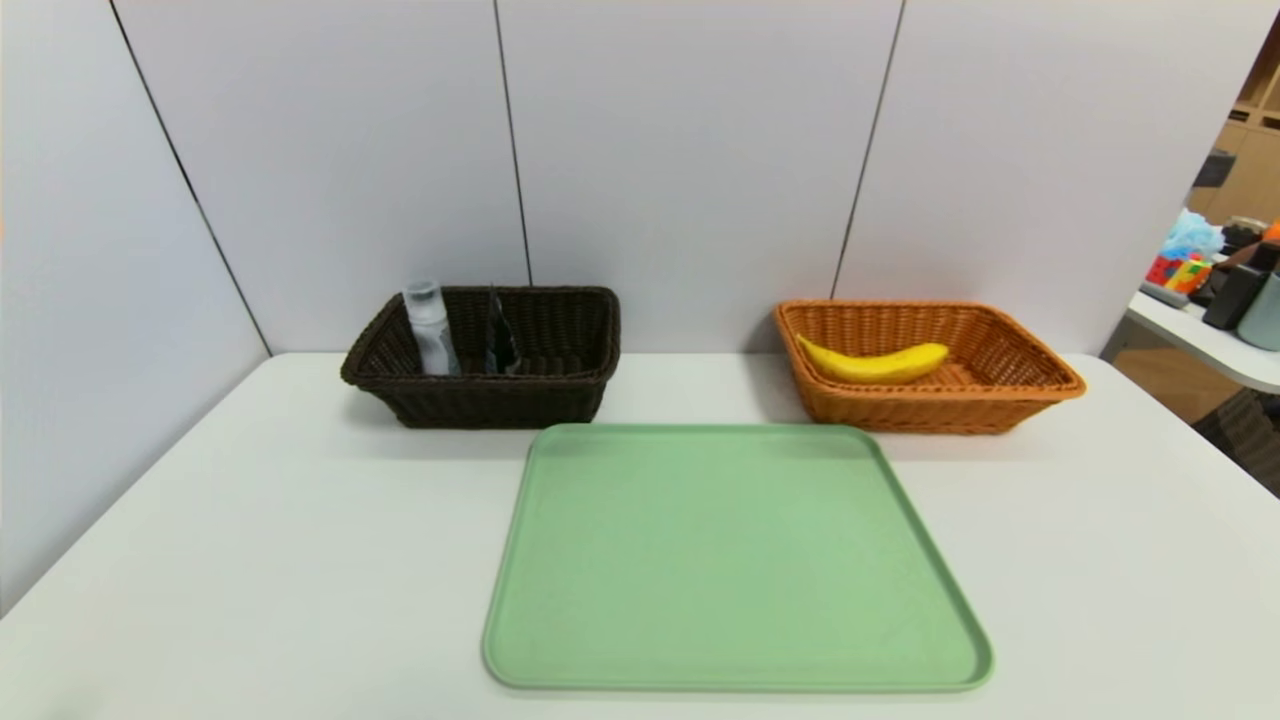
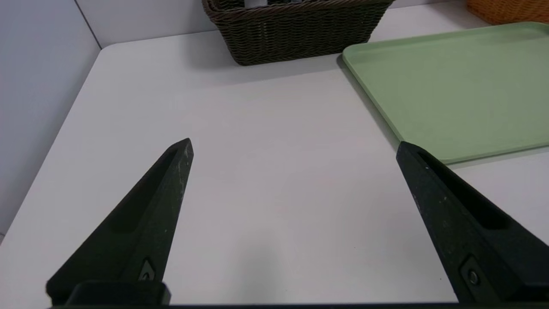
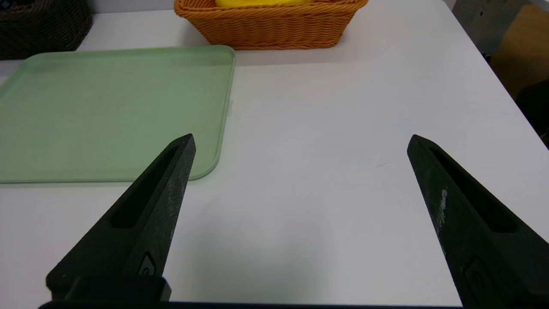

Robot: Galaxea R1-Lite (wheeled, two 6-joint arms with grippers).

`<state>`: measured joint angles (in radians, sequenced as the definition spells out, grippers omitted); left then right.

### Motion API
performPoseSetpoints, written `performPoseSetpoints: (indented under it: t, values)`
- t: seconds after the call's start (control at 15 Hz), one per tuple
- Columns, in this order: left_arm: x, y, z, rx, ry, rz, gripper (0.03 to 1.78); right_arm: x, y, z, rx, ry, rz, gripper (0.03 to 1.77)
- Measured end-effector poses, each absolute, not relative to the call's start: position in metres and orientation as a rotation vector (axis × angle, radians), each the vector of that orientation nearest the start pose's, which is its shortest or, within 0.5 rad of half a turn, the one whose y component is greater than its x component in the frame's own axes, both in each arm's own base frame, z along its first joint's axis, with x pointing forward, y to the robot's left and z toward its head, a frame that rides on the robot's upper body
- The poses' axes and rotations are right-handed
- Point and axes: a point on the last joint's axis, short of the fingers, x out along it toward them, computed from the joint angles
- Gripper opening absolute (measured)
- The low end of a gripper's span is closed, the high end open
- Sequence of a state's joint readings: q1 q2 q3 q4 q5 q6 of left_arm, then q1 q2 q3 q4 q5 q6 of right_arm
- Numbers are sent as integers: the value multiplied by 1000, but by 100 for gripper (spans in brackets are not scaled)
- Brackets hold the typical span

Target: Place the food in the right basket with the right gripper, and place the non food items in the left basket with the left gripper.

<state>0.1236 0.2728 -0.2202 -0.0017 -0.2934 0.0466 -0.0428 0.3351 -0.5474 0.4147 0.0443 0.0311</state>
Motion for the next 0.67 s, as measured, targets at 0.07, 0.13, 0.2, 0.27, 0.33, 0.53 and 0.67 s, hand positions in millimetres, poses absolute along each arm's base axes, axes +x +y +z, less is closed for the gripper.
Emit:
performPoseSetpoints:
  t: [0.07, 0.13, 0.2, 0.27, 0.33, 0.53, 0.67]
  values:
    - [-8, -7, 142, 20, 46, -143, 169, -30, 2, 186, 42, 193, 0, 170]
    - [-8, -6, 142, 13, 47, -117, 169, -32, 3, 185, 55, 180, 5, 170]
    - [-8, -6, 142, 12, 46, -102, 169, -34, 3, 184, 66, 170, 21, 170]
    - [-9, -6, 143, 13, 42, -95, 169, -36, 3, 184, 73, 160, 34, 170]
    - [-9, -6, 144, 14, 38, -83, 169, -38, 4, 183, 75, 151, 46, 170]
    - [-9, -5, 147, 18, 26, -63, 169, -43, 4, 178, 74, 138, 62, 170]
    - [-10, -5, 149, 20, 23, -69, 169, -44, 3, 174, 73, 137, 70, 170]
